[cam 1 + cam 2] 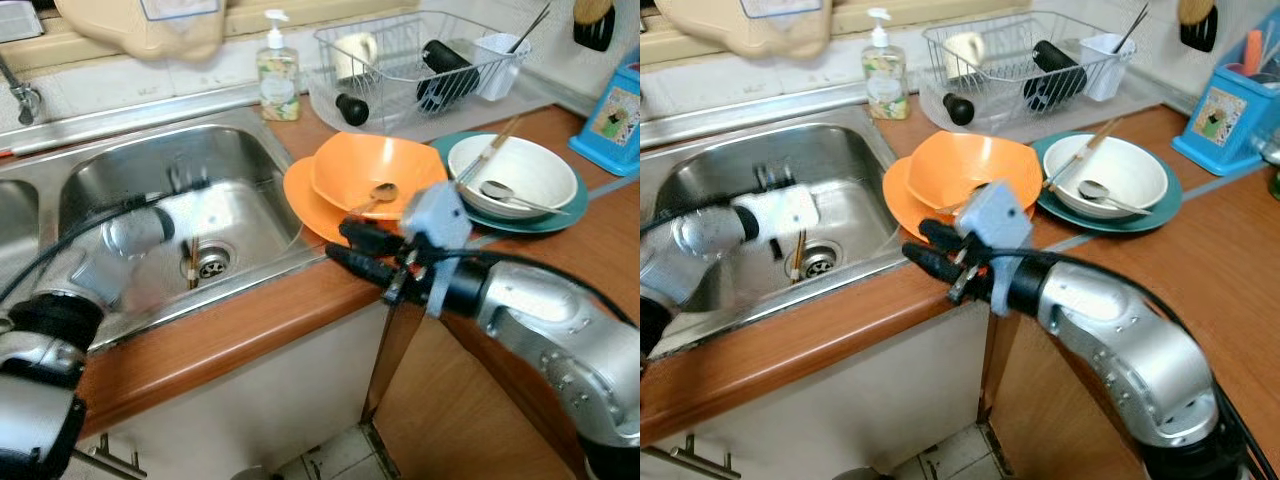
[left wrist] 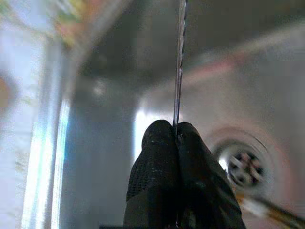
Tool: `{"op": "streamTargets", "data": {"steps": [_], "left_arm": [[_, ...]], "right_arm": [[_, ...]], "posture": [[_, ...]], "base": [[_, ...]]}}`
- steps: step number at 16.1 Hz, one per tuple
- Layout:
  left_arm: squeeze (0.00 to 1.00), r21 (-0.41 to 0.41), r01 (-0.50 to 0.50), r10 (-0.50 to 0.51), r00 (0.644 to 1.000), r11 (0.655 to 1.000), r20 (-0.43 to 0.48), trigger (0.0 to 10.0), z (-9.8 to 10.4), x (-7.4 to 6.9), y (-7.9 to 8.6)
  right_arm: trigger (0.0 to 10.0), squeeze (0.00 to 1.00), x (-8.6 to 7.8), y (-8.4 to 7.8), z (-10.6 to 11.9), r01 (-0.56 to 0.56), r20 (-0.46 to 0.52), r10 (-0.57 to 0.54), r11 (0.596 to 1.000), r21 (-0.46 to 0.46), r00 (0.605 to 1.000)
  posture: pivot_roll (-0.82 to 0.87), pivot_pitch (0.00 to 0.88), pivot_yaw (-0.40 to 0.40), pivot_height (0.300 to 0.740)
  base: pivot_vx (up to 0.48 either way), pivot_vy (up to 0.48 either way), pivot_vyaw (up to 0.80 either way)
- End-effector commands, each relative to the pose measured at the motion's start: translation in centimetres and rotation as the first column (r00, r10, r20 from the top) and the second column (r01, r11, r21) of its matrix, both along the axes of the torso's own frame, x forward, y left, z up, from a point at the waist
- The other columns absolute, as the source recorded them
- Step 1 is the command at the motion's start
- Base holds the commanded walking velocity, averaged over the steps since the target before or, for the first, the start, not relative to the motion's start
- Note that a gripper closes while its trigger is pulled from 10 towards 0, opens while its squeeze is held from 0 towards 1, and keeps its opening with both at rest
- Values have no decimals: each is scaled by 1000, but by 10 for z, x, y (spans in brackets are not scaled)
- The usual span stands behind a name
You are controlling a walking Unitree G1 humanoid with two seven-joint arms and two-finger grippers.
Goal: Kitchen organization
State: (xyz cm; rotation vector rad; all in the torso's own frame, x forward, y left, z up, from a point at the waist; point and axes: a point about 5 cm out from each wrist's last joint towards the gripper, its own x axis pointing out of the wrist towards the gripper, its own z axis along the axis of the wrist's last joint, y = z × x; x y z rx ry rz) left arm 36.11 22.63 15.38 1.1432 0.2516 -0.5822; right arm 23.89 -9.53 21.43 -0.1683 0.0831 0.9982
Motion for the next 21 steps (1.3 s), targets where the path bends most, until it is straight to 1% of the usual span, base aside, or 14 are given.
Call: {"op": "streamTargets", "data": {"steps": [1,2,5,8,11,12,13,14,15,18,20,21], "left_arm": [[824,13,-7,8,1000,1000,-6,10000,3,4,0],[1000,13,-28,29,999,1000,-36,10000,-4,4,2],[1000,13,-48,49,996,999,-76,10000,-12,7,1],[1000,11,-34,35,995,999,-97,10000,-17,6,0],[1000,-9,-35,34,997,999,-76,10000,-17,5,1],[1000,-24,-32,31,997,999,-67,10000,-18,3,2],[1000,-28,-31,29,997,999,-66,10000,-19,2,2],[1000,-63,-48,43,996,997,-73,10000,-21,0,3],[1000,-99,-66,57,994,993,-91,10000,-24,-1,4],[1000,-136,-81,68,993,987,-101,10000,-25,-2,5],[1000,-153,-106,96,993,983,-72,10000,-21,-1,7],[1000,-182,-114,105,993,977,-61,10000,-18,-1,7]], "right_arm": [[10000,0,-1,2,-4,4,-10,-5,1000,-24,1000],[10000,0,0,4,-7,15,-15,-16,999,-35,1000],[10000,0,4,5,-9,67,-9,-68,997,-35,998],[10000,0,8,4,-5,107,-4,-107,994,6,994],[10000,0,14,0,3,170,32,-172,984,59,985],[10000,0,18,-5,8,221,53,-226,971,89,973],[10000,0,20,-7,10,243,59,-250,965,100,967],[10000,333,23,-12,12,280,60,-288,953,119,956],[10000,1000,26,-17,14,314,60,-324,940,134,944],[10000,1000,28,-21,16,335,56,-347,930,152,936],[10000,1000,30,-26,19,378,55,-393,907,187,918],[10000,1000,30,-28,19,393,51,-409,899,196,911]], "posture": [[-140,0,60,740],[-140,0,60,740],[-141,0,56,740],[-139,0,52,740],[-135,0,47,740],[-137,0,47,740],[-137,0,47,740],[-138,0,45,740],[-140,0,44,740],[-136,0,37,740],[-133,0,33,740],[-135,0,36,740]], "base": [[0,0,0],[0,0,0],[0,0,0],[0,0,0],[0,0,0],[0,0,0],[0,0,0],[0,0,0],[0,0,0],[0,0,0],[0,0,0],[0,0,0]]}}
